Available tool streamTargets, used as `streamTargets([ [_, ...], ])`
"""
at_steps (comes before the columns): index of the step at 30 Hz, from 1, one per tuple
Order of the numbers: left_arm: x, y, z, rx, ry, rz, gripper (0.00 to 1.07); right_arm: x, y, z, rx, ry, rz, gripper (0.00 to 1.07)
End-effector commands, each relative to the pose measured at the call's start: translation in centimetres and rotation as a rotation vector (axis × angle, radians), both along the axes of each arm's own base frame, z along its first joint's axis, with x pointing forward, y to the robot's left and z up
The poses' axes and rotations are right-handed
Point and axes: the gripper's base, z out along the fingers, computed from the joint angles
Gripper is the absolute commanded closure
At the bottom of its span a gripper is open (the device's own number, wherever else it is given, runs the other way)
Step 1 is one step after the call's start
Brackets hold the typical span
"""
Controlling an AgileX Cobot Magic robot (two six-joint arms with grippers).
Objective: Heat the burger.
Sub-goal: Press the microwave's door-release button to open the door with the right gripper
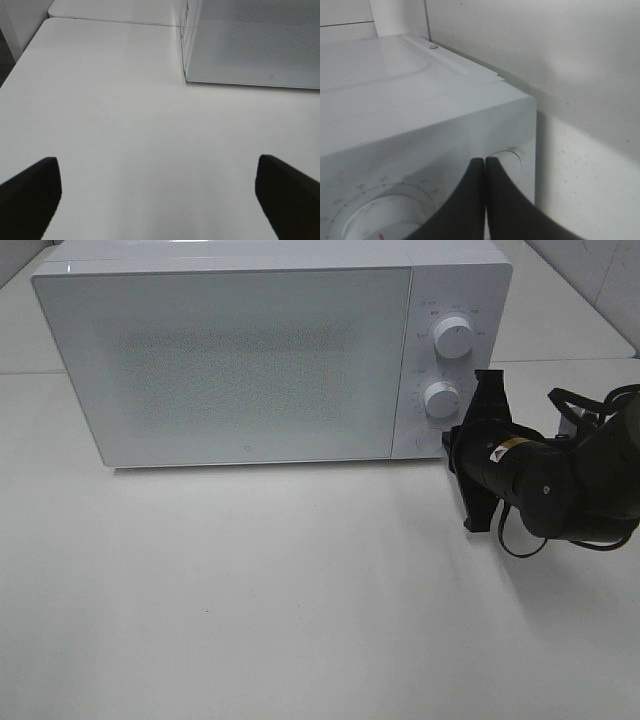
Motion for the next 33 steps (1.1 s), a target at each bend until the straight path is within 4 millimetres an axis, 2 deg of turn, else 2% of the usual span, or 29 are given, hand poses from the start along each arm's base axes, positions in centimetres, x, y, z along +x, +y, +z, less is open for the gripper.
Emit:
streamTargets([
  [1, -0.1, 0.0, 0.0, -0.004, -0.007, 0.002, 0.09, 0.4, 0.3, 0.3, 0.011, -0.004, -0.002, 1.07],
  [6, -0.1, 0.0, 0.0, -0.004, -0.007, 0.002, 0.09, 0.5, 0.3, 0.3, 0.014, 0.0, -0.004, 1.07],
  [13, -0.1, 0.0, 0.0, -0.004, -0.007, 0.002, 0.09, -0.1, 1.8, -0.2, 0.021, -0.007, 0.009, 1.07],
  [18, -0.1, 0.0, 0.0, -0.004, -0.007, 0.002, 0.09, -0.1, 1.7, -1.0, 0.03, -0.004, -0.011, 1.07],
  [28, -0.1, 0.0, 0.0, -0.004, -0.007, 0.002, 0.09, 0.1, 1.4, -0.9, 0.024, -0.03, -0.038, 1.07],
  [33, -0.1, 0.0, 0.0, -0.004, -0.007, 0.002, 0.09, 0.7, 1.7, -0.8, 0.024, -0.05, -0.036, 1.07],
])
